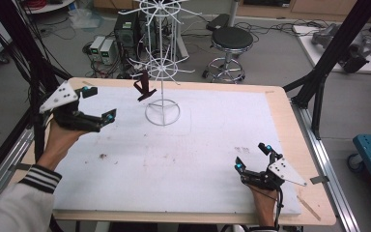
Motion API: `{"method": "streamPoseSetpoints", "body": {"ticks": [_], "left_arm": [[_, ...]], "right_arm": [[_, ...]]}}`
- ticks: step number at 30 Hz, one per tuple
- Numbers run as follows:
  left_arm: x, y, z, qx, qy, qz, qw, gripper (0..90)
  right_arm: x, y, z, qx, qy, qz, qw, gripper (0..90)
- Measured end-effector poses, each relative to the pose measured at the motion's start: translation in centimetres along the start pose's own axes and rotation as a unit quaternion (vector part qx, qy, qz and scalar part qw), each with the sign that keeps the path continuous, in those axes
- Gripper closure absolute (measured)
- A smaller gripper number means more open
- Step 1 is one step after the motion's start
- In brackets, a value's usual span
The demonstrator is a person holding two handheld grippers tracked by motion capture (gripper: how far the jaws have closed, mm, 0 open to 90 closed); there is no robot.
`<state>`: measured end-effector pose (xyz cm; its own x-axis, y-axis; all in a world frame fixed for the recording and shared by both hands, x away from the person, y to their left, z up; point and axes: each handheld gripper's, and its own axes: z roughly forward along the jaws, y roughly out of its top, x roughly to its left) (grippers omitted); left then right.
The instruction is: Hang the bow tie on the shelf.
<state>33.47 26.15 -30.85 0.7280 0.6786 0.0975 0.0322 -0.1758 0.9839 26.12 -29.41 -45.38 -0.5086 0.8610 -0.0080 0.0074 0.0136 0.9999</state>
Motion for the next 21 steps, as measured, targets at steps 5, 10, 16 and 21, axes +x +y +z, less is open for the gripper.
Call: {"method": "streamPoseSetpoints", "body": {"ticks": [5, 10, 16, 21], "left_arm": [[-0.7, -3.1, -2.2, -0.014, -0.002, -0.003, 0.9999, 1.7], [-1.4, -5.7, -3.4, -0.025, 0.013, -0.013, 0.9995, 1.7], [-2.3, -8.9, -4.7, -0.053, 0.021, -0.025, 0.9981, 1.7], [-2.9, -11.4, -5.0, -0.058, 0.020, -0.035, 0.9975, 1.7]], "right_arm": [[0.1, 0.0, 0.0, 0.001, -0.002, -0.006, 1.0000, 2.7], [0.0, 0.0, 0.0, 0.000, -0.002, -0.006, 1.0000, 2.7], [0.1, 0.0, 0.0, 0.000, -0.002, -0.005, 1.0000, 2.7], [0.0, 0.0, 0.0, -0.002, -0.002, -0.007, 1.0000, 2.7]]}}
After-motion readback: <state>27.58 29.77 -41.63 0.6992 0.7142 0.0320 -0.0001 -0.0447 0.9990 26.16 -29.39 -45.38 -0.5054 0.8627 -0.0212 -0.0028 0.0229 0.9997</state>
